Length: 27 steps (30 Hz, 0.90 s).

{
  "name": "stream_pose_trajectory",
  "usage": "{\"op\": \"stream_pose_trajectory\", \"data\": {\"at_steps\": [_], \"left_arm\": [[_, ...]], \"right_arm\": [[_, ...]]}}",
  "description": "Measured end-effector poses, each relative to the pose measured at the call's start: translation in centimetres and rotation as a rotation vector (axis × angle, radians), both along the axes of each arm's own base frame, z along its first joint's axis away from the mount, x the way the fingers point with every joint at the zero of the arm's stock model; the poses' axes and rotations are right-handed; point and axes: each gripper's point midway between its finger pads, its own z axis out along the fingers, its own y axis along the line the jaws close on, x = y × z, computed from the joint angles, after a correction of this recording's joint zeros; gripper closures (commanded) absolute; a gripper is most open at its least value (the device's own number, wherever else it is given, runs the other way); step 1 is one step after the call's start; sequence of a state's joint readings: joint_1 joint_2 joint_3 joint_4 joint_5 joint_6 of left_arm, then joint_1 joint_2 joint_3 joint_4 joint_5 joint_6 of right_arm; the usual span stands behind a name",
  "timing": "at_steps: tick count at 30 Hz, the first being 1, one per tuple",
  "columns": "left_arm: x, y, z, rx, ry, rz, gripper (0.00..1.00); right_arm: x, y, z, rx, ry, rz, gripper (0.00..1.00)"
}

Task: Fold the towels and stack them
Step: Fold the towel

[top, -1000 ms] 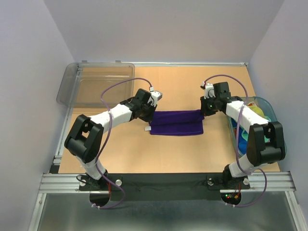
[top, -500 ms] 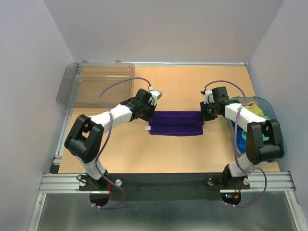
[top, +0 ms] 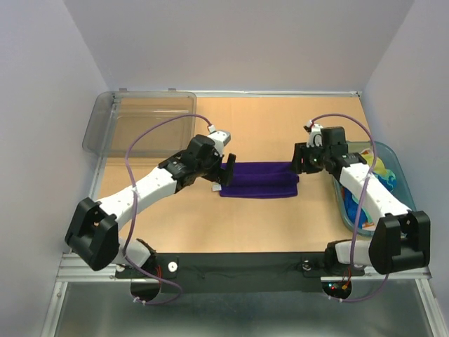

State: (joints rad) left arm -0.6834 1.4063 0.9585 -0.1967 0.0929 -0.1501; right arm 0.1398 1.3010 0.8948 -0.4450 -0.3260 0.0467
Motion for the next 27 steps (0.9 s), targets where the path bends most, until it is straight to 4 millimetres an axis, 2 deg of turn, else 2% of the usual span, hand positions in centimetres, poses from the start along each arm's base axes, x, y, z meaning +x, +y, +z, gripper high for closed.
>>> {"op": "stream_pose_trajectory", "data": {"at_steps": [2, 4, 8, 10, 13, 17, 19, 23, 27], "left_arm": [[0.4, -0.1, 2.6, -0.055, -0.047, 0.030, 0.10], [1.1, -0.6, 4.2, -0.088, -0.077, 0.048, 0.12], [3.2, -2.2, 5.1, -0.117, -0.079, 0.084, 0.17], [4.6, -3.3, 4.1, -0.106, -0.053, 0.102, 0.18], [5.7, -4.2, 1.3, -0.065, 0.003, 0.122, 0.23], [5.6, -4.2, -3.4, 0.010, 0.098, 0.152, 0.29], [5.4, -4.0, -4.8, 0.036, 0.128, 0.166, 0.37], [5.0, -3.6, -5.9, 0.050, 0.155, 0.191, 0.42], [3.8, -2.7, -7.0, 0.051, 0.178, 0.211, 0.43]], "right_arm": [[0.1, 0.3, 0.8, 0.017, -0.017, 0.002, 0.46], [0.6, 0.5, 1.0, 0.021, -0.016, -0.001, 0.47], [2.0, 0.7, -0.1, 0.009, 0.033, -0.044, 0.48], [2.8, 0.5, -1.5, -0.010, 0.078, -0.085, 0.50], [3.1, 0.3, -3.2, -0.035, 0.131, -0.127, 0.50], [2.8, 0.4, -5.5, -0.067, 0.199, -0.171, 0.53], [2.7, 0.6, -6.2, -0.076, 0.219, -0.183, 0.53], [2.4, 0.9, -6.6, -0.082, 0.232, -0.196, 0.55], [1.2, 1.0, -6.9, -0.081, 0.238, -0.192, 0.57]]}}
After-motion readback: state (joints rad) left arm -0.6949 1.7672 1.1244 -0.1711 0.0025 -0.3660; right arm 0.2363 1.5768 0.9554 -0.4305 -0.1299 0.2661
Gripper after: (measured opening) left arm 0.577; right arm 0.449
